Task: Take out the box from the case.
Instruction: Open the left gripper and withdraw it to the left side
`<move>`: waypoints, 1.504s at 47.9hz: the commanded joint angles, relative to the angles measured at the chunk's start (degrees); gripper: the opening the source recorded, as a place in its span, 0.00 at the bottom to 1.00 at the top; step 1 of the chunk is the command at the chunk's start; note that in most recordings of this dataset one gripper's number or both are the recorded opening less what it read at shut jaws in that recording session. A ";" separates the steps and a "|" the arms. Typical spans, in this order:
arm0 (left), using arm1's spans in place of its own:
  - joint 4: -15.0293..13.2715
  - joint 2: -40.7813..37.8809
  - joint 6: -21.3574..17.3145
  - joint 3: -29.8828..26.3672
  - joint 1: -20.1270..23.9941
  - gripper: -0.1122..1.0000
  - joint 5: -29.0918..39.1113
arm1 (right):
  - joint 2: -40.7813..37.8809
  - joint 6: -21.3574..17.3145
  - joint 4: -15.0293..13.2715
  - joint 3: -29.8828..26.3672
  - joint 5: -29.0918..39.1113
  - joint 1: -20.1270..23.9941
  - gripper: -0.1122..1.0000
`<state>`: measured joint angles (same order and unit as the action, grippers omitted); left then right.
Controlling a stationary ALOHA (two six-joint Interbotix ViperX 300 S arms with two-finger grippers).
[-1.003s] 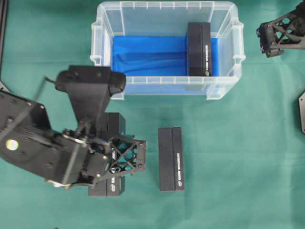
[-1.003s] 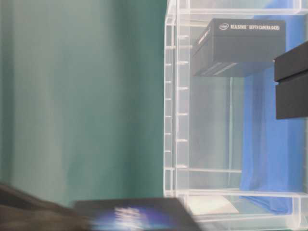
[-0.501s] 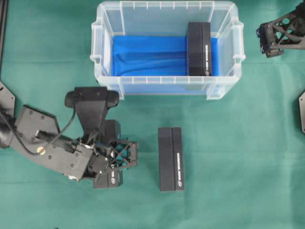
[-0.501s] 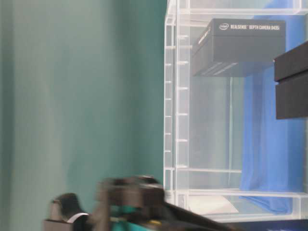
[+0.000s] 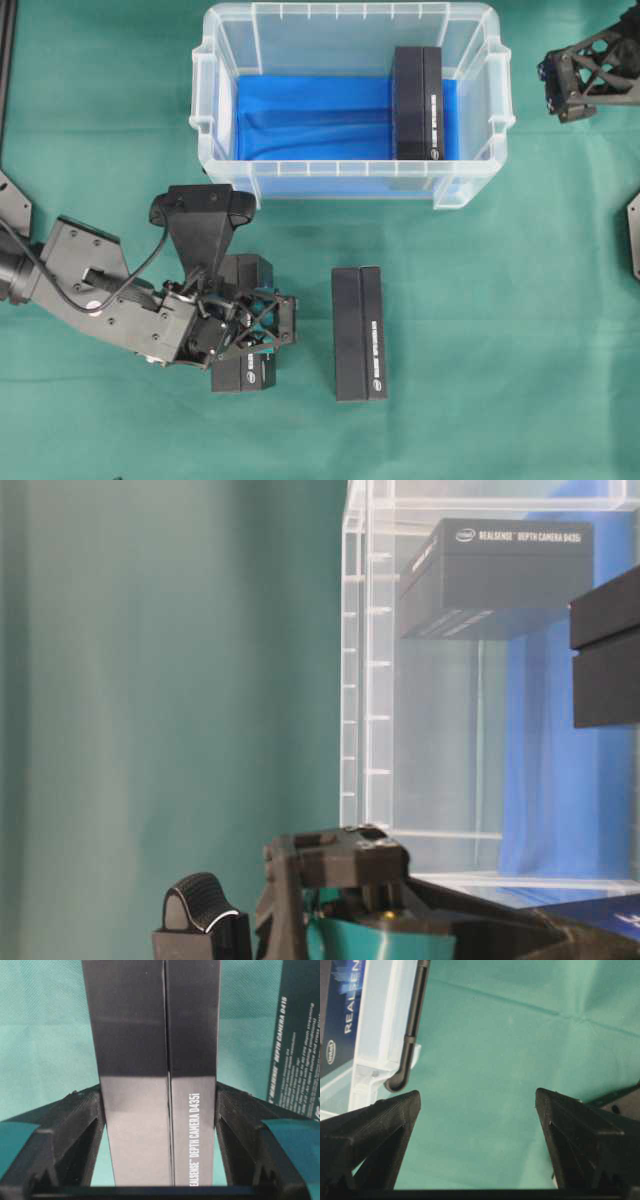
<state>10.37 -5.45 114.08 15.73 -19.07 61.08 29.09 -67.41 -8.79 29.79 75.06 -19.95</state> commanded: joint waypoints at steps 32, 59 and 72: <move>-1.32 1.14 -0.18 -1.23 -0.35 0.97 -0.97 | 0.62 0.00 -0.09 -1.14 0.35 0.35 0.93; -1.32 2.90 -0.18 -5.01 -0.35 0.97 1.93 | 0.53 -0.26 -0.09 -1.23 0.26 0.88 0.93; -1.32 4.57 -0.35 -12.57 -0.35 0.97 11.87 | 0.62 -0.26 0.00 -1.23 0.26 1.14 0.93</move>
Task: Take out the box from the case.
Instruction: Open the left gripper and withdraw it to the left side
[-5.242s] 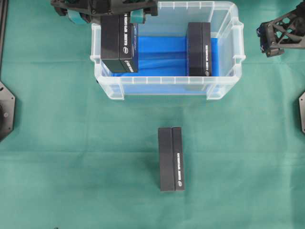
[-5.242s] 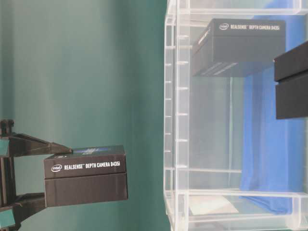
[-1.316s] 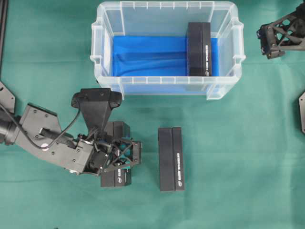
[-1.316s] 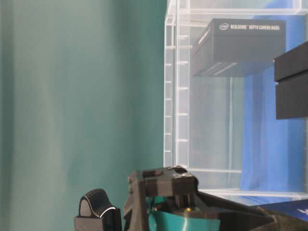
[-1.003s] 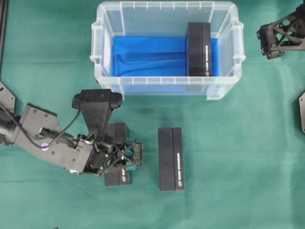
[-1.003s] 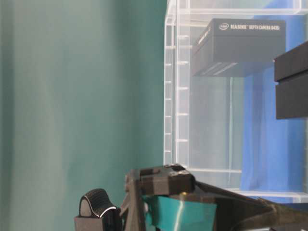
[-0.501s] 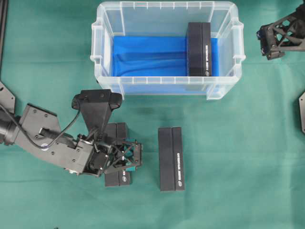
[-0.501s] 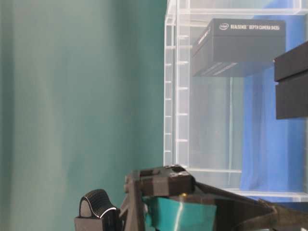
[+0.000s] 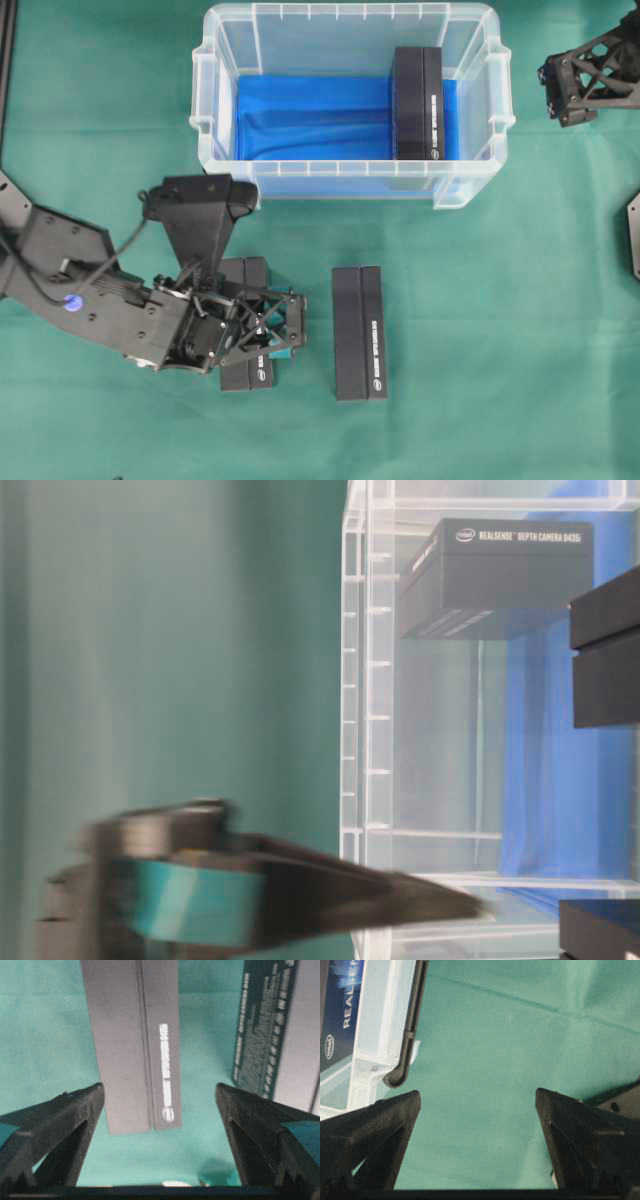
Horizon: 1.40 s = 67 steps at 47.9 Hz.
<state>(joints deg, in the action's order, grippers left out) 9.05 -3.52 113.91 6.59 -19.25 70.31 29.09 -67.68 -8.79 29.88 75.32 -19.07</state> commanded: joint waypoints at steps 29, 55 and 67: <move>0.35 4.13 -3.78 -13.36 0.09 0.97 15.91 | 0.53 0.00 0.00 -1.32 0.00 0.26 0.93; 0.35 14.06 2.20 -1.05 -6.59 0.97 16.26 | 0.62 0.00 -0.18 -1.32 0.44 0.26 0.93; 0.35 21.80 8.53 7.12 -10.37 0.97 16.26 | 0.62 -0.09 -0.18 -1.32 1.49 0.26 0.93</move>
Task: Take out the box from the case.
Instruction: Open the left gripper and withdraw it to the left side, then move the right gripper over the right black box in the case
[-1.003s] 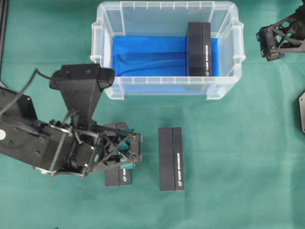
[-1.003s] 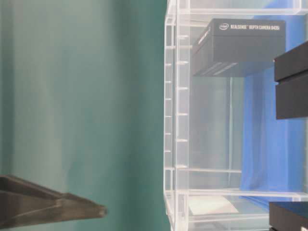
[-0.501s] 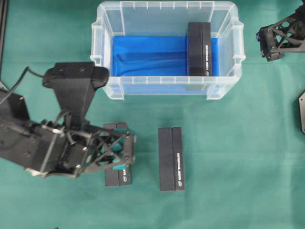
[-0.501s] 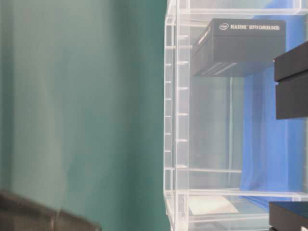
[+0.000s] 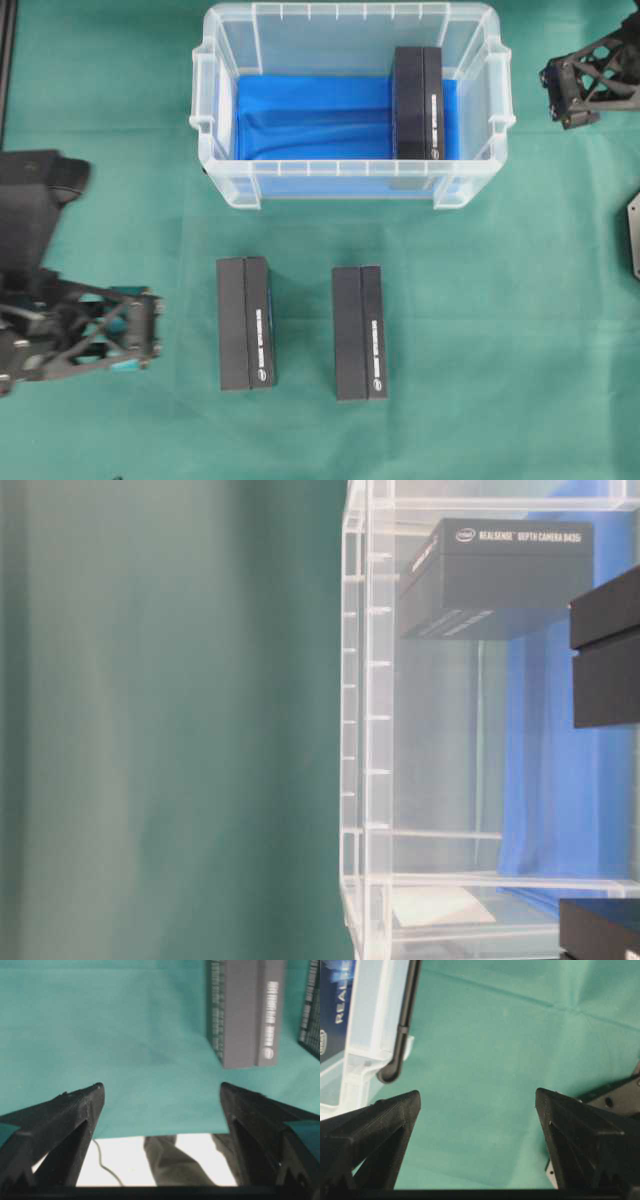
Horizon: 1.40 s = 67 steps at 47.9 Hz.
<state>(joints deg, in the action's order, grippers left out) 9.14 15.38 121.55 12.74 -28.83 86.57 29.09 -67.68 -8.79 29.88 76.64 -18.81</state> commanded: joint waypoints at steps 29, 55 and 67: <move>0.88 6.42 -9.40 4.13 9.76 0.97 0.44 | 0.53 -0.18 -0.18 -1.32 0.18 0.09 0.93; 0.70 12.30 -37.79 9.14 36.30 0.97 0.26 | 0.53 -0.97 -0.18 -1.32 0.18 0.00 0.93; 0.44 12.57 -48.87 9.58 46.14 0.97 -0.44 | 0.53 -2.64 -0.97 -1.32 0.18 -0.18 0.93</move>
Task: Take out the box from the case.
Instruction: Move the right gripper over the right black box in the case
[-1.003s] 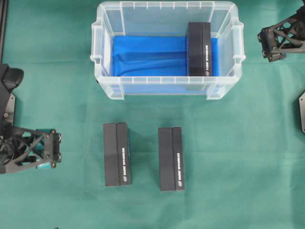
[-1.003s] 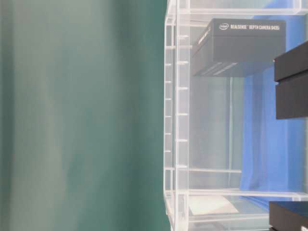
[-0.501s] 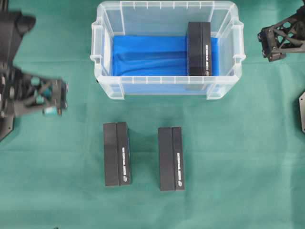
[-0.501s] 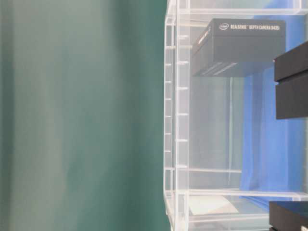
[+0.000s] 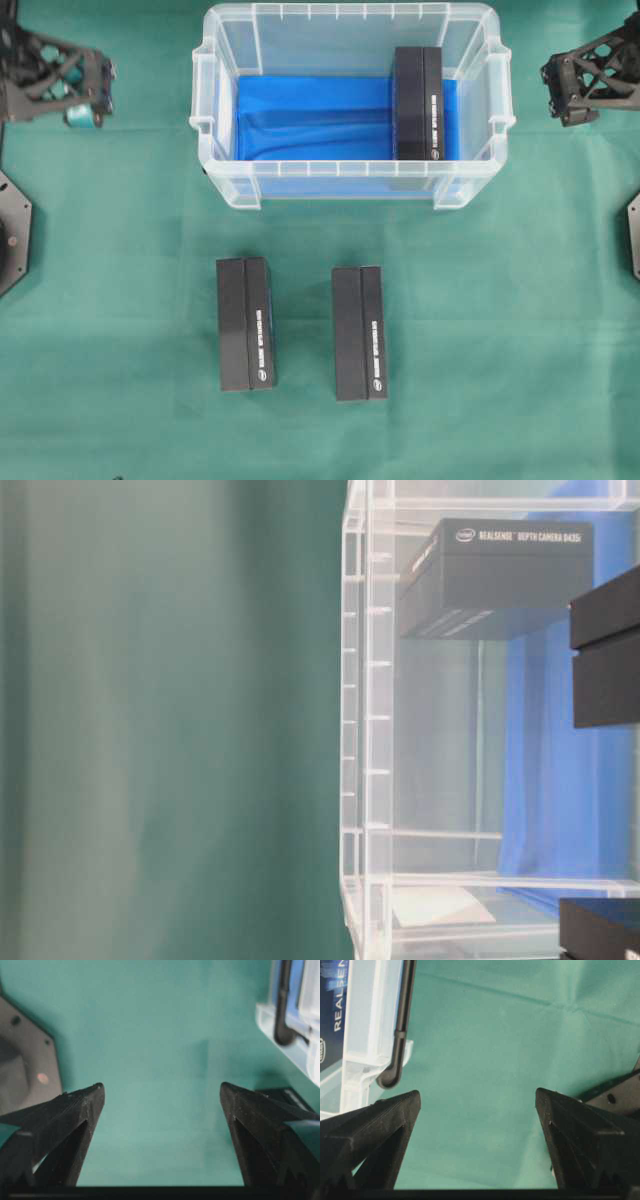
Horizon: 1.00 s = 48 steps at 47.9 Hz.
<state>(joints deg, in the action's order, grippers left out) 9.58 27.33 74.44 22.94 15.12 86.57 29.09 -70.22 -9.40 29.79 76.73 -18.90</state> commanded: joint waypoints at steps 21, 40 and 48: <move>-0.53 0.18 -4.83 -0.35 4.66 0.97 -2.29 | 0.53 -0.09 -0.35 -1.32 0.09 -0.79 0.93; -0.53 0.18 -4.83 -0.35 4.57 0.97 -2.37 | 0.53 -0.09 -0.53 -1.32 0.09 -0.79 0.93; -0.79 0.18 -4.83 -0.44 4.57 0.97 -2.37 | 0.44 -0.26 -0.53 -1.41 0.00 -0.79 0.93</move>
<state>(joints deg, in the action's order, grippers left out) 8.96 27.25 69.70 23.12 19.51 84.38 29.09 -70.22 -9.76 29.88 76.73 -19.60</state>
